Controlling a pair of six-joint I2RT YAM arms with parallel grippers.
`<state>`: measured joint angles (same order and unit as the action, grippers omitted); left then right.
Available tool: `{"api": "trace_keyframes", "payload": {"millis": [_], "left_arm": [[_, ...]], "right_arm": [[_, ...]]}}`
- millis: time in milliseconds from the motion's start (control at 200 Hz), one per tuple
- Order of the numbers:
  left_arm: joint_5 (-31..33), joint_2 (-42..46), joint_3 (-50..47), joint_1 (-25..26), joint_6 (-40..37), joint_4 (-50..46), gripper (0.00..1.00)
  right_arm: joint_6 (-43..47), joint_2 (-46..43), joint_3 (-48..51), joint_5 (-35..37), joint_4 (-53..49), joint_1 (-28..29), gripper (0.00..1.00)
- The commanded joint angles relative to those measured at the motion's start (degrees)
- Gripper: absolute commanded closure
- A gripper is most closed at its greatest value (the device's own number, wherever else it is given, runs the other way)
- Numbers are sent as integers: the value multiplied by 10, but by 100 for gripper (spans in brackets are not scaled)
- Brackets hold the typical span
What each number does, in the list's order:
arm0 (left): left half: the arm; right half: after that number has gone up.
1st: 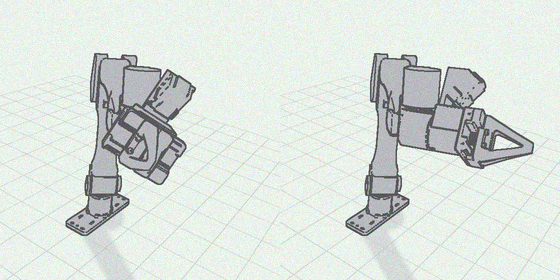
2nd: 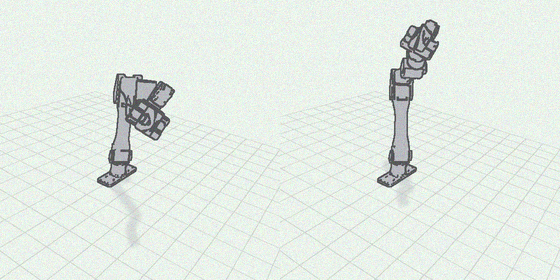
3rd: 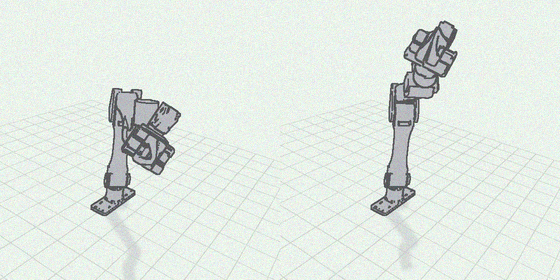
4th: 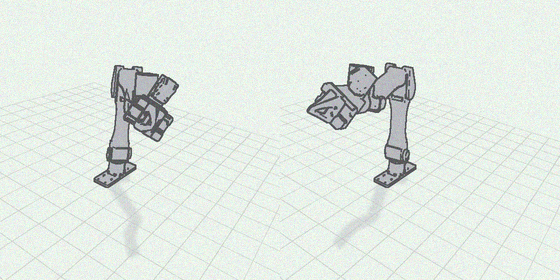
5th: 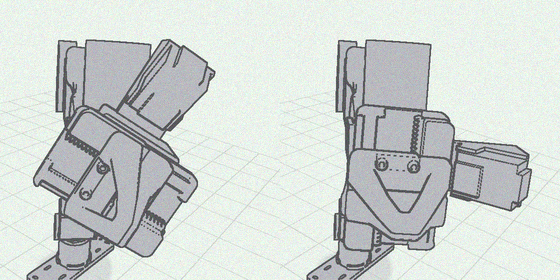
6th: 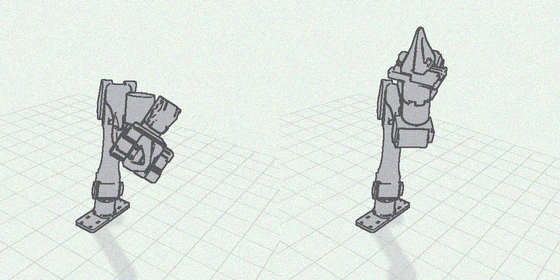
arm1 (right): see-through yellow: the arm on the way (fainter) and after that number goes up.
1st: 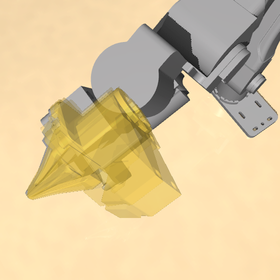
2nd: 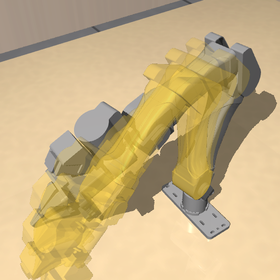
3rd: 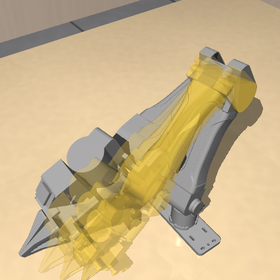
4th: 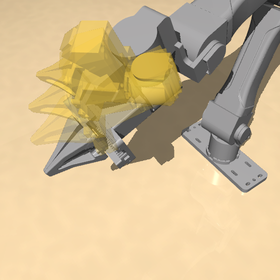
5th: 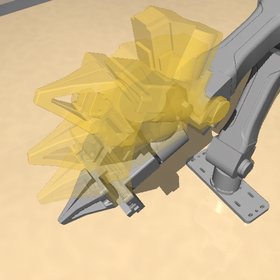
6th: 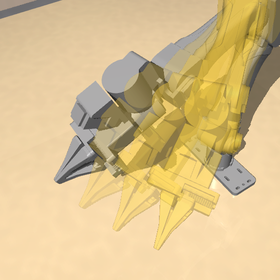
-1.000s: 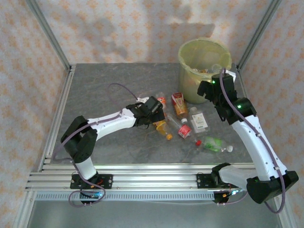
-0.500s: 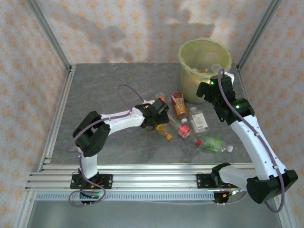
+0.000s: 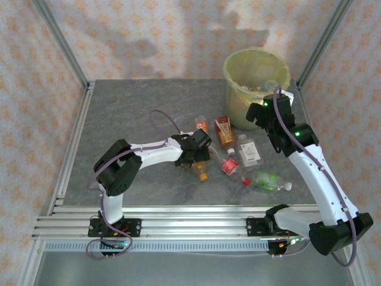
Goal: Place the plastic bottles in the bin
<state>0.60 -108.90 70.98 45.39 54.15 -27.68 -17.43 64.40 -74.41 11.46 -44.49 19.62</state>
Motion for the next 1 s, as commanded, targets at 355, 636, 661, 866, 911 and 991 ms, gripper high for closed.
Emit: {"api": "trace_keyframes", "payload": {"millis": [355,636,661,866,911,991], "left_arm": [[23,26,-51,1,16,-41,16],[37,40,-51,3,5,-37,33],[38,41,-50,3,4,-37,33],[31,29,-30,12,6,-31,33],[31,27,-28,13,7,-30,33],[29,26,-23,13,8,-23,33]], "right_arm": [[-13,7,0,-7,10,2,1],[-12,6,8,-3,12,2,1],[-12,7,8,-4,13,2,1],[-11,8,6,-7,16,2,1],[-11,8,7,-6,17,2,1],[-10,9,7,-7,17,2,1]]}}
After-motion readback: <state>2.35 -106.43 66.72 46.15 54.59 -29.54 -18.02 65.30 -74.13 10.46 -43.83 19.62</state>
